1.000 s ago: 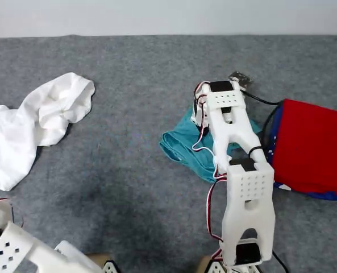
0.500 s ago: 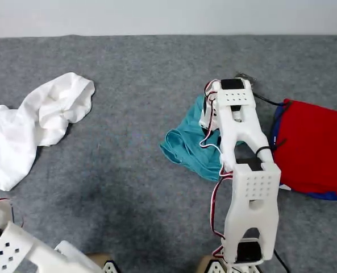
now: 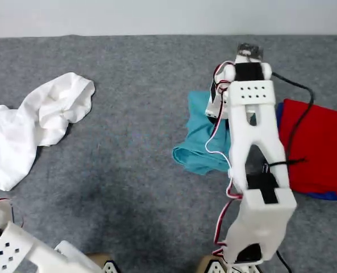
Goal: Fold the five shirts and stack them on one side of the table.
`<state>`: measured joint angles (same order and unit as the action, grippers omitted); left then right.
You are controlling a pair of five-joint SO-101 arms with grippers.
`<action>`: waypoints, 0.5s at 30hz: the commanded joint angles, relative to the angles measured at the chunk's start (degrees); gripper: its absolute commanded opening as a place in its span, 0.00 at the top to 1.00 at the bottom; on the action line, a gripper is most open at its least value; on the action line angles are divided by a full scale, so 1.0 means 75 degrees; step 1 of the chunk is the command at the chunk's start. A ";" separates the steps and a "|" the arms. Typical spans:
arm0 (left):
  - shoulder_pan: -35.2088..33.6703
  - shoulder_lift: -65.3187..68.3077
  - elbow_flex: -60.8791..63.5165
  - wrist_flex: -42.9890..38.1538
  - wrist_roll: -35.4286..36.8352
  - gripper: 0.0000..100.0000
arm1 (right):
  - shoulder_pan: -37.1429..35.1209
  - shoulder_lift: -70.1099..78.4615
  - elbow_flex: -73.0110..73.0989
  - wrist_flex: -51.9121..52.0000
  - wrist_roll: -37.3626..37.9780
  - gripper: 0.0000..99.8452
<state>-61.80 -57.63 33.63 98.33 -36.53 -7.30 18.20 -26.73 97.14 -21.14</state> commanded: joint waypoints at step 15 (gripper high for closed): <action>0.0012 -0.0082 -0.0240 0.0023 -0.0059 0.99 | 0.2432 -0.2819 -0.0164 0.0615 0.3106 0.99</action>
<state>-61.80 -57.63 33.63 98.33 -36.53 7.03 0.62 -26.73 100.22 -1.80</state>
